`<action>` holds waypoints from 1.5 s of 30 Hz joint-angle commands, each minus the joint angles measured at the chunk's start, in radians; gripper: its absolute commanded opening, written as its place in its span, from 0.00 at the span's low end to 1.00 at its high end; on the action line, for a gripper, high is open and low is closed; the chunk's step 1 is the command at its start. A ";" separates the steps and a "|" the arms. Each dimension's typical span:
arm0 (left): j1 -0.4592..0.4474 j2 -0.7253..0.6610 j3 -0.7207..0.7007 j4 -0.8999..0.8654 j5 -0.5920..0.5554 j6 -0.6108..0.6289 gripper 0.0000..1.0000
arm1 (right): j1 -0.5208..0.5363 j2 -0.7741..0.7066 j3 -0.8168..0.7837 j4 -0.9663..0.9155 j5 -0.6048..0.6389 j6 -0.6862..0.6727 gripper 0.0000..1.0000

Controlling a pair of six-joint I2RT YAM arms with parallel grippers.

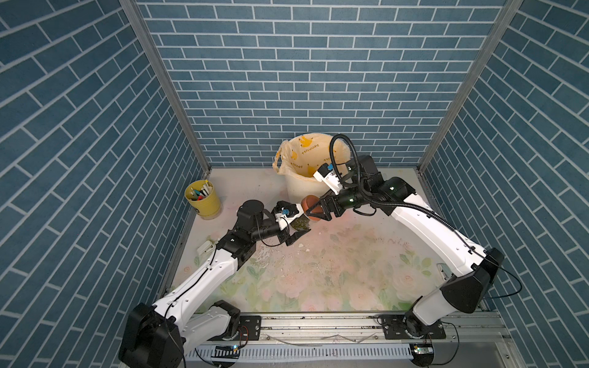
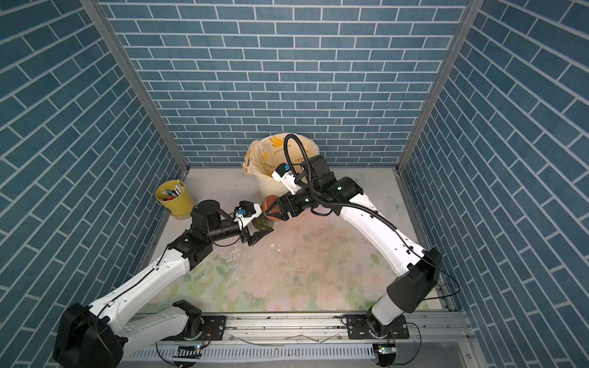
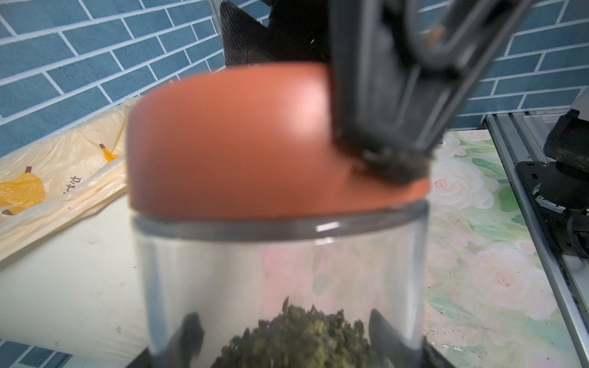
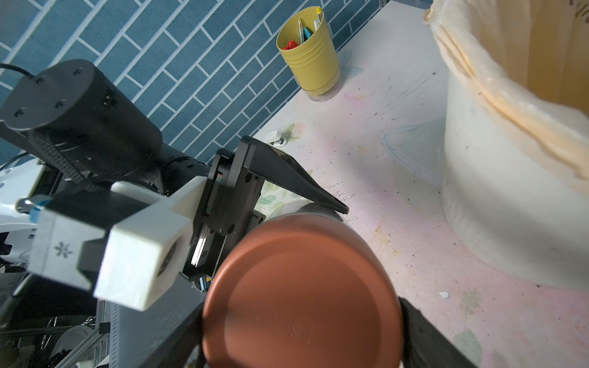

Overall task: Empty moldy tea leaves from jars
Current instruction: Unscrew the lid from the jar.

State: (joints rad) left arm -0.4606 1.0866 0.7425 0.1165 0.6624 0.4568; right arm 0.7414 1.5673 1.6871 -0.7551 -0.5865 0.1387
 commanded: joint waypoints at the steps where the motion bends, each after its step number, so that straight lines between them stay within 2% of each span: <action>1: 0.001 -0.013 0.048 -0.039 0.047 0.032 0.00 | 0.005 -0.051 -0.001 -0.007 0.001 -0.073 0.11; 2: 0.003 -0.011 0.056 -0.049 0.061 0.033 0.00 | 0.005 -0.049 -0.002 -0.018 0.004 -0.096 0.02; 3: 0.005 -0.012 0.058 -0.053 0.071 0.033 0.00 | 0.006 -0.047 -0.006 -0.027 0.008 -0.115 0.00; 7: 0.012 -0.019 0.067 -0.073 0.111 0.033 0.00 | 0.005 -0.055 -0.042 -0.052 0.038 -0.225 0.00; 14: 0.034 -0.001 0.127 -0.190 0.277 0.040 0.00 | 0.007 -0.138 -0.173 -0.010 0.133 -0.511 0.00; 18: 0.039 0.016 0.149 -0.237 0.319 0.057 0.00 | 0.007 -0.158 -0.153 -0.019 0.163 -0.609 0.00; 23: 0.043 0.000 0.146 -0.227 0.339 0.054 0.00 | 0.006 -0.141 -0.116 -0.064 0.148 -0.613 0.23; 25: 0.043 -0.007 0.143 -0.226 0.320 0.061 0.00 | 0.007 -0.140 -0.119 -0.047 0.122 -0.566 0.41; 28: 0.043 -0.008 0.141 -0.234 0.276 0.080 0.00 | 0.005 -0.128 -0.105 -0.021 0.081 -0.470 0.58; 30: 0.043 -0.006 0.136 -0.229 0.240 0.087 0.00 | 0.006 -0.117 -0.085 -0.025 0.039 -0.419 0.76; 33: 0.043 -0.011 0.116 -0.188 0.175 0.088 0.00 | 0.005 -0.109 -0.065 -0.036 -0.024 -0.360 0.83; 35: 0.042 -0.014 0.106 -0.171 0.136 0.088 0.00 | 0.006 -0.105 -0.052 -0.046 -0.070 -0.327 0.95; 37: 0.043 -0.016 0.106 -0.174 0.124 0.094 0.00 | 0.005 -0.102 -0.045 -0.043 -0.094 -0.294 0.99; 45: 0.043 -0.017 0.097 -0.154 0.125 0.090 0.00 | 0.005 -0.049 -0.001 -0.083 -0.059 -0.246 0.99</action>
State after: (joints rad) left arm -0.4229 1.0977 0.8352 -0.1131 0.7776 0.5545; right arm 0.7467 1.4868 1.6482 -0.7944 -0.6327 -0.1410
